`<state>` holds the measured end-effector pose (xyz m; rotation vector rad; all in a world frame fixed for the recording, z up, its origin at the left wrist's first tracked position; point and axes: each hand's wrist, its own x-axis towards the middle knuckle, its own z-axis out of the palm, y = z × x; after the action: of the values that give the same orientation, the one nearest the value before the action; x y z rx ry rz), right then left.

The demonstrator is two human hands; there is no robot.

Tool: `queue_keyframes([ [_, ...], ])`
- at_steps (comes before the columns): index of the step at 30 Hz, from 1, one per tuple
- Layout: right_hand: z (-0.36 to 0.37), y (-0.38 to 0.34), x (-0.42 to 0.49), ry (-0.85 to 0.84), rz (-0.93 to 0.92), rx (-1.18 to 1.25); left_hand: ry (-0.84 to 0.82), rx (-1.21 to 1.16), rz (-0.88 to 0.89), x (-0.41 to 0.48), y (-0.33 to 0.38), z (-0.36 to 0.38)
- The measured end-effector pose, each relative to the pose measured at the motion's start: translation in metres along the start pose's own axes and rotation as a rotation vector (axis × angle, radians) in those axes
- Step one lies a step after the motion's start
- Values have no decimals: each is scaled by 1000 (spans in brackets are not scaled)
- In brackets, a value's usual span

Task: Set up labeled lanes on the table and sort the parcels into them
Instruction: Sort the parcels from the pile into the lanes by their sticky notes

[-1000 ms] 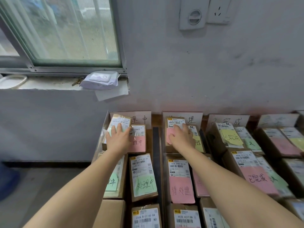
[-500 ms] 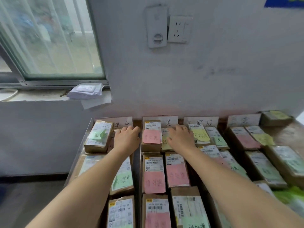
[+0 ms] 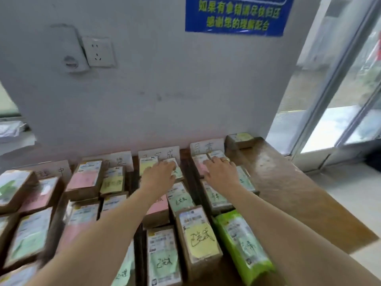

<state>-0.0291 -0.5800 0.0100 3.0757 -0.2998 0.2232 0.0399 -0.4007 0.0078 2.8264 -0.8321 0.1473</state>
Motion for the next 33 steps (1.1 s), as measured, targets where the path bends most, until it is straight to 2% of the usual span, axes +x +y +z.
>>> queue_keyframes([
  [6, -4, 102, -11, 8, 143, 65, -6, -18, 167, 53, 94, 11],
  [13, 7, 172, 22, -44, 254, 119, 23, -54, 300, 138, 142, 40],
  [25, 48, 254, 119, -231, 285, 155, -36, -72, 269, 257, 177, 92],
  [33, 111, 315, 202, -307, 161, 173, -127, -34, 156, 329, 214, 138],
])
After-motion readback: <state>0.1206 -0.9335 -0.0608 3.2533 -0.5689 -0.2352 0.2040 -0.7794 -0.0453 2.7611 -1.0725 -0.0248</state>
